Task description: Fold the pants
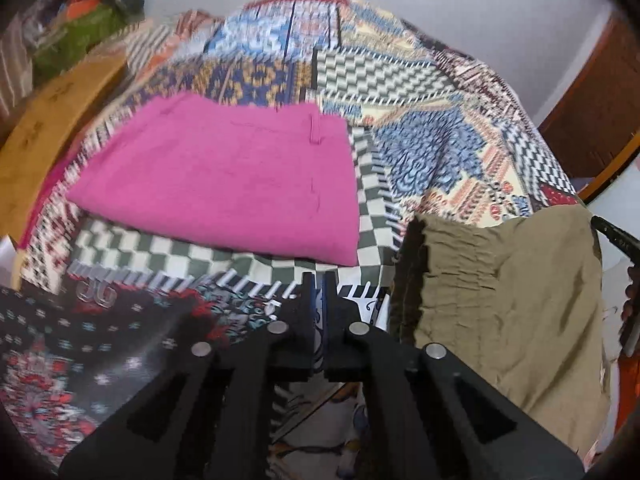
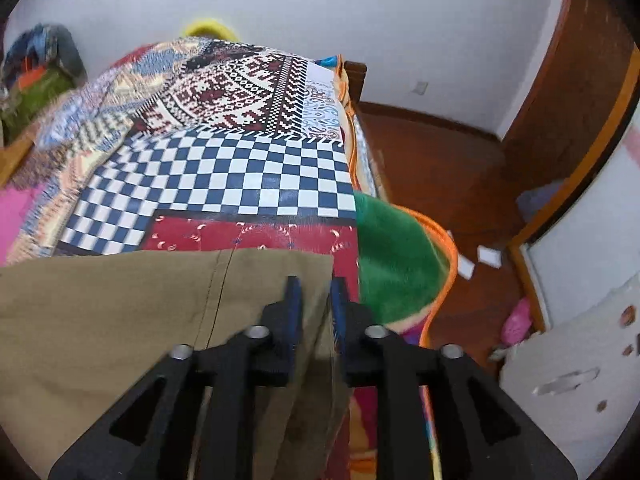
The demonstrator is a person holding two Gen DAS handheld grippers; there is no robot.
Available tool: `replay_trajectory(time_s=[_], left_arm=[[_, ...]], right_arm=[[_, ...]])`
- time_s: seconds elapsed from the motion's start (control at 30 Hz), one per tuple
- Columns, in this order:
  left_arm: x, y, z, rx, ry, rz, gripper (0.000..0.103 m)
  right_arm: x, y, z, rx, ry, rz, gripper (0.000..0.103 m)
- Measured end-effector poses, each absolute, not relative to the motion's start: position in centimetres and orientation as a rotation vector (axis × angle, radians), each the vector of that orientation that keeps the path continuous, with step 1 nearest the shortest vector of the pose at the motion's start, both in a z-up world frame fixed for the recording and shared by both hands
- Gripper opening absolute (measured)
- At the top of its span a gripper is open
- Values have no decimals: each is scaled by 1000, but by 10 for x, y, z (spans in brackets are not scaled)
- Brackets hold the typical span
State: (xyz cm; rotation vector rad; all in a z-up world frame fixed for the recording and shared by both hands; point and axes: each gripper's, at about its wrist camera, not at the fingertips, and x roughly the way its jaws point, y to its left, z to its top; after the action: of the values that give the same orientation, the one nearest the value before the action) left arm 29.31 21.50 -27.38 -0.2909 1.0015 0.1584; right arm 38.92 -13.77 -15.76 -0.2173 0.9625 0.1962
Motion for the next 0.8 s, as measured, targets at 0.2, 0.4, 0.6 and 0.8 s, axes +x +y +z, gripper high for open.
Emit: replay_trajectory(time_s=[0.2,0.4,0.6,0.8], left_arm=[[293,183,-235,-191,928,71,8],[311,144,-236,-131,944,-29,12],[331,141,-269,-132,1022,-9,13],[338,144,-278,-114,1032,40,25]], right_arm=[[356,-151,-137,-164,927,253,35],[330,-153,-160,-124,991,297,35],[331,-153,-197,-82,1080,301,35],[332,-158,-206,-136,1080,247,35]])
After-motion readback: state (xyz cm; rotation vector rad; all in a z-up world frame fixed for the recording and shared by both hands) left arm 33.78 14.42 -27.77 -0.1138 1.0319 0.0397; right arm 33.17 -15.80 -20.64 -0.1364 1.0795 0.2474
